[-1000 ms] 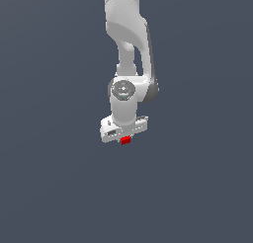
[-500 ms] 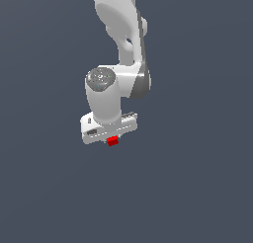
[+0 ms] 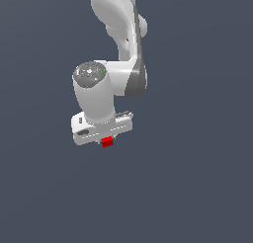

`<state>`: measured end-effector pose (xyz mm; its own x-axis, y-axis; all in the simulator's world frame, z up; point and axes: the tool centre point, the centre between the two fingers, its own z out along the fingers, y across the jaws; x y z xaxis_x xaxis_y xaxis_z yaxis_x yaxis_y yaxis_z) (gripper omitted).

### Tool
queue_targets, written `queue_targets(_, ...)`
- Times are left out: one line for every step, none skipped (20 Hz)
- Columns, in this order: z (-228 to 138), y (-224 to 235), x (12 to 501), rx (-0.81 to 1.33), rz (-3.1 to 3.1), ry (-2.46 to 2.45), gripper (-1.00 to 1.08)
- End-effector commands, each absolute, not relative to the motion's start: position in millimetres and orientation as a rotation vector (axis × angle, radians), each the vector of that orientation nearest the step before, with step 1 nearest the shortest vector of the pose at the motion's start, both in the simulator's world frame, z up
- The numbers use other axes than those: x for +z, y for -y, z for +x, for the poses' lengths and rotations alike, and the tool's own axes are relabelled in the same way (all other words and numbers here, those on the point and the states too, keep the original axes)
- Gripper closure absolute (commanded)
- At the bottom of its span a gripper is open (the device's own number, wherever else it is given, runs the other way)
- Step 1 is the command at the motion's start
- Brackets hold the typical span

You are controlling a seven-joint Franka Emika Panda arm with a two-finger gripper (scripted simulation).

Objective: Pick up the red cube and move it to a goal position.

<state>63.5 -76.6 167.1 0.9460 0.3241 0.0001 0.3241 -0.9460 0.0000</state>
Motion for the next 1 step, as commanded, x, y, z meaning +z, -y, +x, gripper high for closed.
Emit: queue_targets(64.3, 76.6, 167.6, 0.000, 3.099, -0.517, 1.08)
